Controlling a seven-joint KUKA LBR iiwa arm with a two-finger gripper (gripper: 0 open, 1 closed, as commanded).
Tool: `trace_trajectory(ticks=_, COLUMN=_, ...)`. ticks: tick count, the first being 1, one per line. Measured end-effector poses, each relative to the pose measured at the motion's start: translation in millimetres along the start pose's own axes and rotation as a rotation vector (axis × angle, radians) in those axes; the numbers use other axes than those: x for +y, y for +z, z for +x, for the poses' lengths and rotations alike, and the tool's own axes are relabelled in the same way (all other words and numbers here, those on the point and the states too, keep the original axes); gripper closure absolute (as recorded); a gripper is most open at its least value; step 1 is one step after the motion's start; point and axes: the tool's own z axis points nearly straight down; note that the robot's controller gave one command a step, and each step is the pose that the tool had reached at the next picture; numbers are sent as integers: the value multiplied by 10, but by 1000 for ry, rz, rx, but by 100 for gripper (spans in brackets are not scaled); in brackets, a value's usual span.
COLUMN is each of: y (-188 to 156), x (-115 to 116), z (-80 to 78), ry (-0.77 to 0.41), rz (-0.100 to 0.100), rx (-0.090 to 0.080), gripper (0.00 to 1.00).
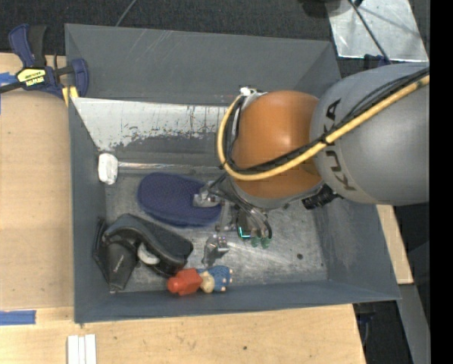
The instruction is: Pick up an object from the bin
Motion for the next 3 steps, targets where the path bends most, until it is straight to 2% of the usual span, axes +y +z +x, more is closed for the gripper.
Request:
trace_trajectory(ticks=1, y=637, x=34, z=-489, ry=52, rz=-1, rx=-25, gripper=0)
trace_trajectory(ticks=2, y=680, x=50, z=-472, ry=53, rz=-3, rx=-21, gripper=100)
trace_trajectory(ticks=3, y=706, x=54, z=-441, ry=52, rz=-1, rx=-10, gripper=0)
